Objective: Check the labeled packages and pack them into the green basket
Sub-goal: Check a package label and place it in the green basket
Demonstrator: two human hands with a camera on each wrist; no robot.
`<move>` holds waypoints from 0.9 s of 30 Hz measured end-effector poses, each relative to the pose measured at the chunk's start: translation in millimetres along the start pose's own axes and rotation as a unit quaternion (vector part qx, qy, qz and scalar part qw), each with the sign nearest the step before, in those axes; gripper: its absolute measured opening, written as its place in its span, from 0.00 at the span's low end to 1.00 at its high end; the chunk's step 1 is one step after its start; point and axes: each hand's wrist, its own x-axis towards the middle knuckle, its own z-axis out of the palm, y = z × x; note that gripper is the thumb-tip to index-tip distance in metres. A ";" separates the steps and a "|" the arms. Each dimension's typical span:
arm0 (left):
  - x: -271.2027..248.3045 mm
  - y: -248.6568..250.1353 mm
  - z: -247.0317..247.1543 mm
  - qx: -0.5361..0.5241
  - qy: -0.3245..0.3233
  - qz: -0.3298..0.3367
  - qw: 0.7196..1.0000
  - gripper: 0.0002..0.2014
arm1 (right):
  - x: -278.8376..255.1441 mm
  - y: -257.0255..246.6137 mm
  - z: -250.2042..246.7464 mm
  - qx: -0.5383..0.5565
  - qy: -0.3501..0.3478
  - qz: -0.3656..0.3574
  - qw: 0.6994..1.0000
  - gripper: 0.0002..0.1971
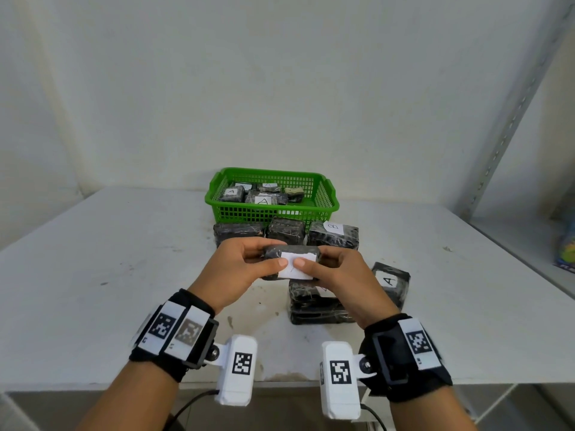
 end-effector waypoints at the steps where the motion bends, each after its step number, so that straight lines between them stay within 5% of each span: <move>1: 0.5 0.1 -1.0 -0.004 0.005 -0.002 1.000 0.15 | -0.2 -0.1 -0.6 0.001 -0.005 0.001 1.000 0.17; 6: -0.2 1.8 0.0 -0.014 -0.004 -0.001 1.000 0.15 | -0.4 -2.1 -3.9 -0.006 0.010 -0.017 1.000 0.11; 11: 2.6 3.0 -1.1 0.047 0.020 0.032 0.998 0.18 | 4.0 -6.7 -1.1 -0.011 -0.003 0.006 1.000 0.15; 15: 2.5 3.7 0.5 0.066 0.026 0.058 0.996 0.19 | 8.1 -9.0 2.6 0.056 -0.011 0.076 0.996 0.18; 18: 2.8 0.8 3.0 0.055 0.030 0.067 0.996 0.20 | 10.6 -7.4 4.2 0.090 0.012 0.056 0.994 0.16; 23: 4.1 0.8 8.8 -0.081 0.031 -0.043 0.995 0.16 | 9.2 -6.9 2.6 0.129 0.021 0.017 0.991 0.15; 27: 3.2 -1.4 8.8 -0.114 0.056 -0.046 0.991 0.13 | 8.0 -4.0 1.4 0.111 0.007 0.008 0.994 0.17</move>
